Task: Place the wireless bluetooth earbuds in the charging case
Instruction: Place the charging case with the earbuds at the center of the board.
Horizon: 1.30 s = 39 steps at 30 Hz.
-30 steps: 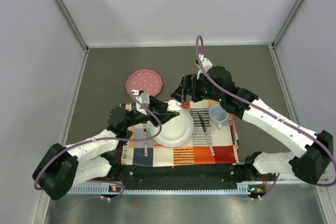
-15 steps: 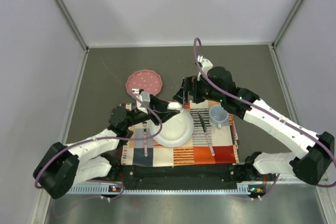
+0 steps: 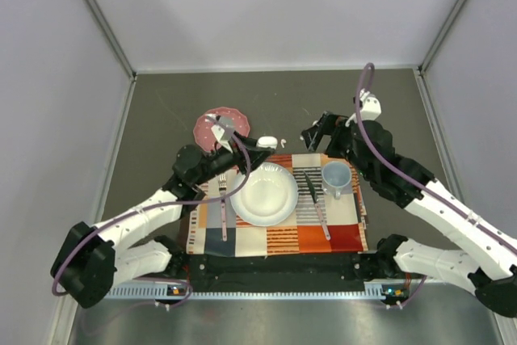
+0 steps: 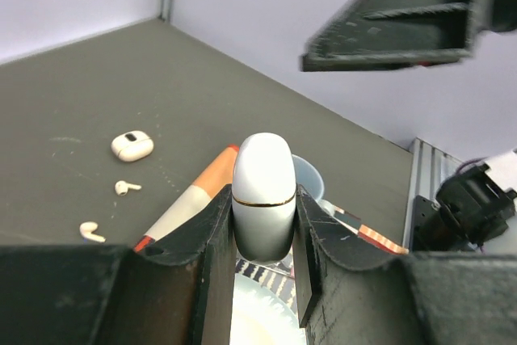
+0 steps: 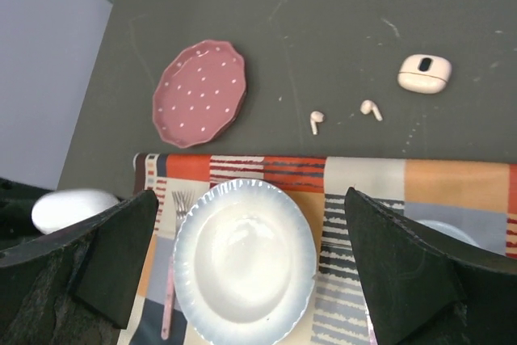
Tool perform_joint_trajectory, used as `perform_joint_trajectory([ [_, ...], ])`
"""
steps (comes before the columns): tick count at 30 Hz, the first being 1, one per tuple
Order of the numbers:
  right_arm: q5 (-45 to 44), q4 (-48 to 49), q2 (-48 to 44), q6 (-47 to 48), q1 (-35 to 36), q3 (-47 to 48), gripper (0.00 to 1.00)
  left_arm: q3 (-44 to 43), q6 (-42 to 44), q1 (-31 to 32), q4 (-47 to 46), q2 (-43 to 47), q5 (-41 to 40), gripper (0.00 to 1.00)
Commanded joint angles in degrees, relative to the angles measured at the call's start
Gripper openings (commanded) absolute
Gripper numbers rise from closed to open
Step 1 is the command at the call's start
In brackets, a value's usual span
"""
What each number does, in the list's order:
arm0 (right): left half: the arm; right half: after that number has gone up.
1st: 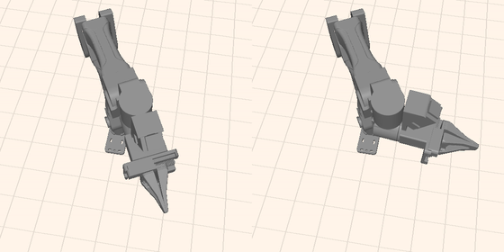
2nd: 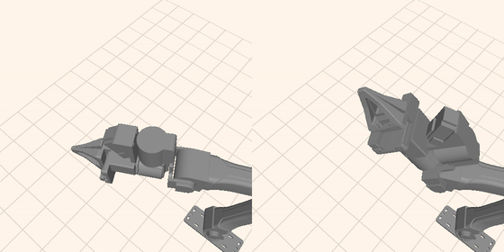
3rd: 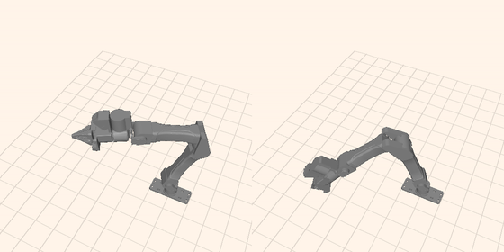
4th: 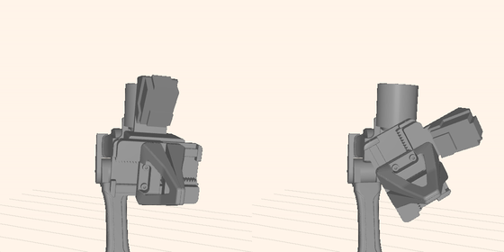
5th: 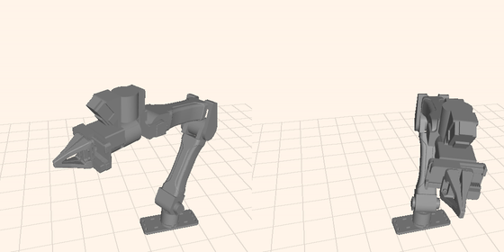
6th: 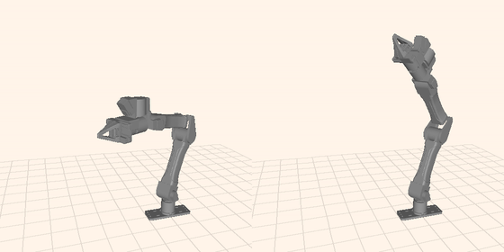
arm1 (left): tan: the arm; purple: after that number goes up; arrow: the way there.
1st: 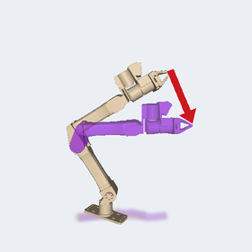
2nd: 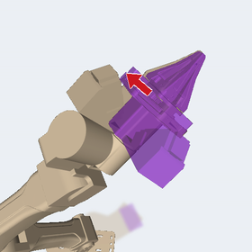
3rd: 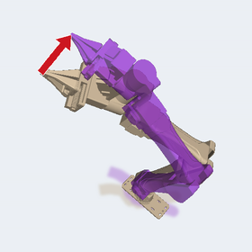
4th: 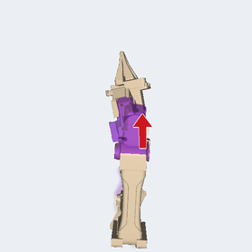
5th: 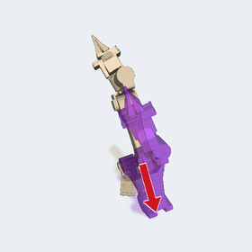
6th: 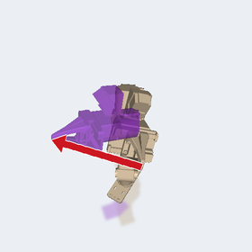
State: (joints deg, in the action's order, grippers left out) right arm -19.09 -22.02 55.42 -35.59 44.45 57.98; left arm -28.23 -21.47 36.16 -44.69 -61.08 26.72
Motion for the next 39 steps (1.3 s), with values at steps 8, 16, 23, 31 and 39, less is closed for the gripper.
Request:
perform_joint_trajectory([
  [8, -6.7, 2.1, -6.2, -3.4, -2.3, -3.7, 0.99, -23.0, -11.0, -7.7, 11.5, -20.6, 6.6, 0.0],
  [16, -8.2, 2.4, -9.3, -3.6, -4.9, -5.3, 0.99, -35.0, -21.1, -12.2, 8.8, -41.1, 13.0, 0.0],
  [23, -7.2, 2.8, -10.0, -3.3, -7.3, -6.3, 0.99, -47.3, -20.7, -14.2, 19.1, -53.3, 11.1, 0.0],
  [31, -7.2, 3.2, -8.9, -1.6, -8.2, -6.1, 0.99, -50.8, -28.5, -16.6, 18.0, -61.7, 12.8, 0.0],
  [39, -6.7, 3.2, -8.5, -0.2, -8.8, -5.9, 0.99, -56.0, -28.7, -17.0, 24.7, -66.7, 11.0, 0.0],
])
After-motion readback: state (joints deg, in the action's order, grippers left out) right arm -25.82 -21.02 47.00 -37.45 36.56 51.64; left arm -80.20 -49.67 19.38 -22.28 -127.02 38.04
